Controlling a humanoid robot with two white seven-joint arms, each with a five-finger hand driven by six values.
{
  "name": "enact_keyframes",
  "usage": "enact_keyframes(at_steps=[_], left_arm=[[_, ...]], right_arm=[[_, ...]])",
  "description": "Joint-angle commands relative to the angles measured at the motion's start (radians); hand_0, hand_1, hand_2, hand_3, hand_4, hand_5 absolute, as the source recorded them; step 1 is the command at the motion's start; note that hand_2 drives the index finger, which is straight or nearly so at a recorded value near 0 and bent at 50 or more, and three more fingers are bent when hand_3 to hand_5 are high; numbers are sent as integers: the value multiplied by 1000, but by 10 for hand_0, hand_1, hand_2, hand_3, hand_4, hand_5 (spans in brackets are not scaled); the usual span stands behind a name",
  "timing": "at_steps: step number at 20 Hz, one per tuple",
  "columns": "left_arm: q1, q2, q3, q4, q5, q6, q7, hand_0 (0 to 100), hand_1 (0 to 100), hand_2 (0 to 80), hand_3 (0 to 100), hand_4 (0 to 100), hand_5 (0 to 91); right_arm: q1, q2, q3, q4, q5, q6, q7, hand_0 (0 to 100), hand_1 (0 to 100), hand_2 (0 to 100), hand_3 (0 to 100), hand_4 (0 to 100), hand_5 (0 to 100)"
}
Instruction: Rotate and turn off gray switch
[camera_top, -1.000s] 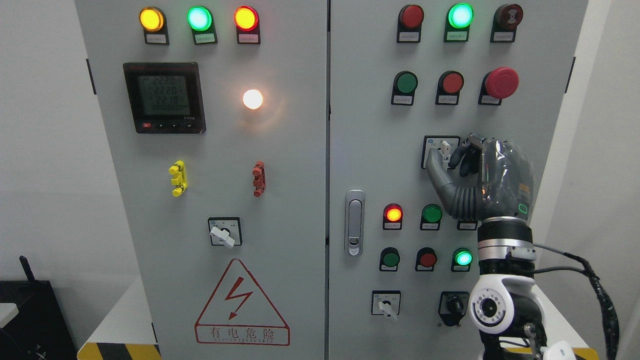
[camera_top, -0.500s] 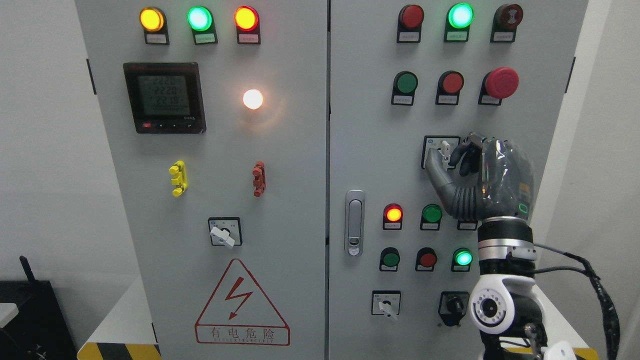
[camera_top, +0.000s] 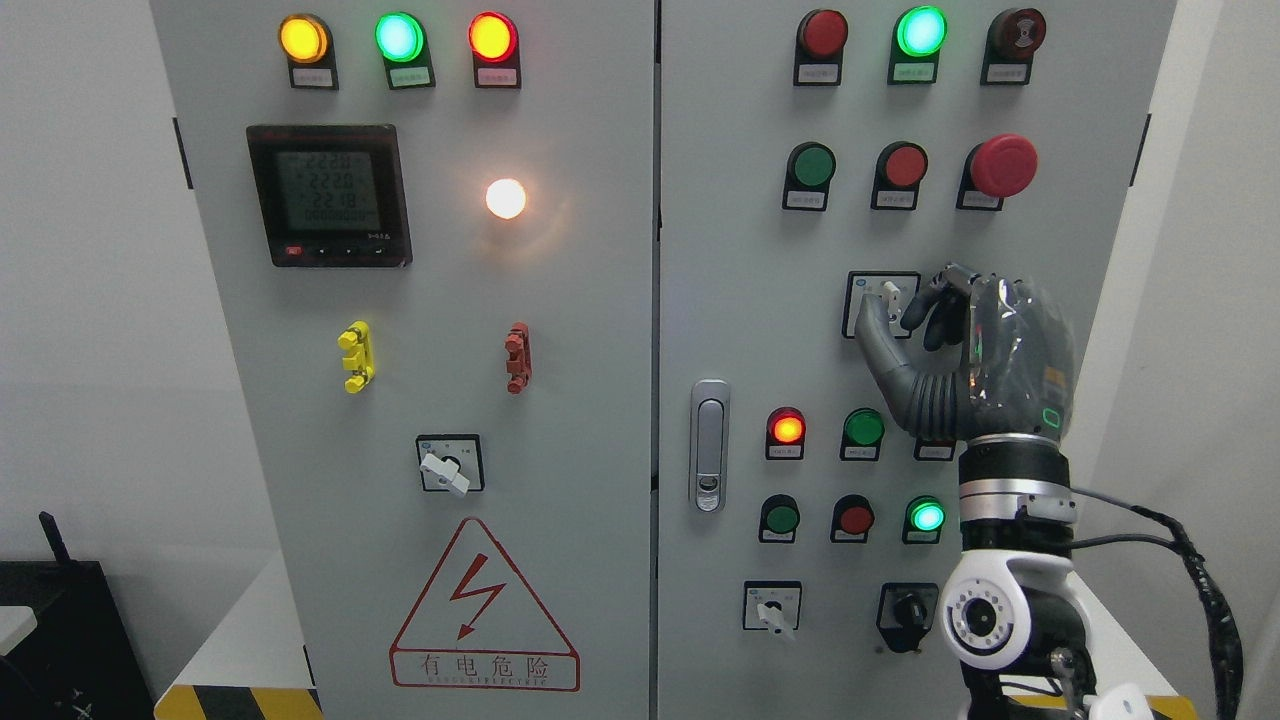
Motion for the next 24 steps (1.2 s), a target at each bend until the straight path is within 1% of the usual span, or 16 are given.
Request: enact_keyframes(at_steps=[1, 11, 17, 18, 20, 22, 24], left_arm=[[0, 0, -2, 14, 0, -1, -3, 120, 389, 0, 0, 0, 0], [0, 0, -2, 14, 0, -1, -3, 120, 389, 0, 0, 0, 0], [0, 0, -2, 14, 0, -1, -3, 120, 389, 0, 0, 0, 0], [0, 0, -2, 14, 0, -1, -4, 120, 389, 0, 0, 0, 0], [0, 0, -2, 14, 0, -1, -4, 120, 389, 0, 0, 0, 0], [0, 0, -2, 14, 0, -1, -3, 120, 389, 0, 0, 0, 0], [0, 0, -2, 14, 0, -1, -4, 120, 389, 0, 0, 0, 0]], right_arm=[[4, -29, -6, -4, 0, -9, -2, 376, 433, 700, 908, 889, 1000], [6, -29, -11, -28, -3, -15, -2, 384, 410, 701, 909, 890, 1000], [30, -29, -18, -86, -5, -56, -8, 376, 412, 702, 909, 891, 1000], [38, -29, -23, -100, -5, -74, -11, 376, 409, 700, 908, 891, 1000], [53, -31, -37, -117, -6, -137, -40, 378, 402, 684, 905, 889, 1000], [76, -38, -55, -122, -6, -231, -70, 378, 394, 650, 907, 869, 1000], [107, -49, -84, -126, -6, -329, -81, 371, 386, 588, 903, 851, 990]])
